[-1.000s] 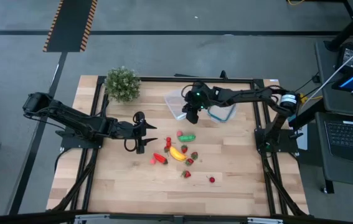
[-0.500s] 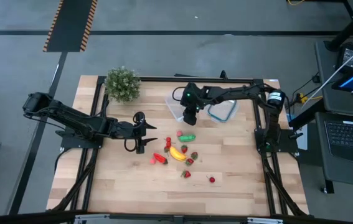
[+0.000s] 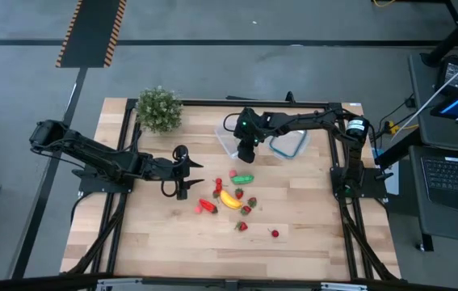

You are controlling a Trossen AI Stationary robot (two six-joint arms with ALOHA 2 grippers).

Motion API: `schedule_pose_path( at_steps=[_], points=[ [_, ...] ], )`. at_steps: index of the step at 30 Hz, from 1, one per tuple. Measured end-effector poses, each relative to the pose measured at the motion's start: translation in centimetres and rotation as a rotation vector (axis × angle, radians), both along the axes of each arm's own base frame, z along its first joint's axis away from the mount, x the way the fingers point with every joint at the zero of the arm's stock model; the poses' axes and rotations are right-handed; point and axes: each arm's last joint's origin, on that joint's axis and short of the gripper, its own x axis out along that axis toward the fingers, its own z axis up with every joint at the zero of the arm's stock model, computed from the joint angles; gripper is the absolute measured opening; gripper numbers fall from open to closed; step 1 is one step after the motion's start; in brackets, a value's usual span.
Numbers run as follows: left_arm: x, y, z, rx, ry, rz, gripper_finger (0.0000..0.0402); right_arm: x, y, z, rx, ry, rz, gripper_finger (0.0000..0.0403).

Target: Pick and placing Produce into tupperware

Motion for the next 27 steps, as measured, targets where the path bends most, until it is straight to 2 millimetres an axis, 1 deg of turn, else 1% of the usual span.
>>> schedule_pose_path(
  at_steps=[8, 13, 16, 20, 23, 27],
  points=[
    [0.0, 0.0, 0.0, 0.0, 0.0, 0.0, 0.022, 0.0, 0.0, 0.0, -0.003, -0.005, 0.001, 0.0121],
    [0.0, 0.0, 0.0, 0.02, 0.004, -0.01, 0.022, 0.1, 0.0, 0.5, -0.009, -0.024, 0.001, 0.0119],
    [0.0, 0.0, 0.0, 0.022, 0.005, -0.011, 0.022, 0.2, 0.0, 1.7, -0.015, -0.038, 0.003, 0.012],
    [0.0, 0.0, 0.0, 0.023, 0.001, -0.01, 0.022, 0.3, -0.1, 4.4, -0.026, -0.078, 0.001, 0.0121],
    [0.0, 0.0, 0.0, 0.025, 0.002, -0.006, 0.022, 0.2, 0.7, 5.9, -0.034, -0.099, 0.016, 0.0121],
    [-0.1, 0.1, 0.2, 0.031, -0.002, -0.007, 0.022, -0.3, 1.9, 6.8, 0.005, -0.09, 0.001, 0.0121]
  ],
)
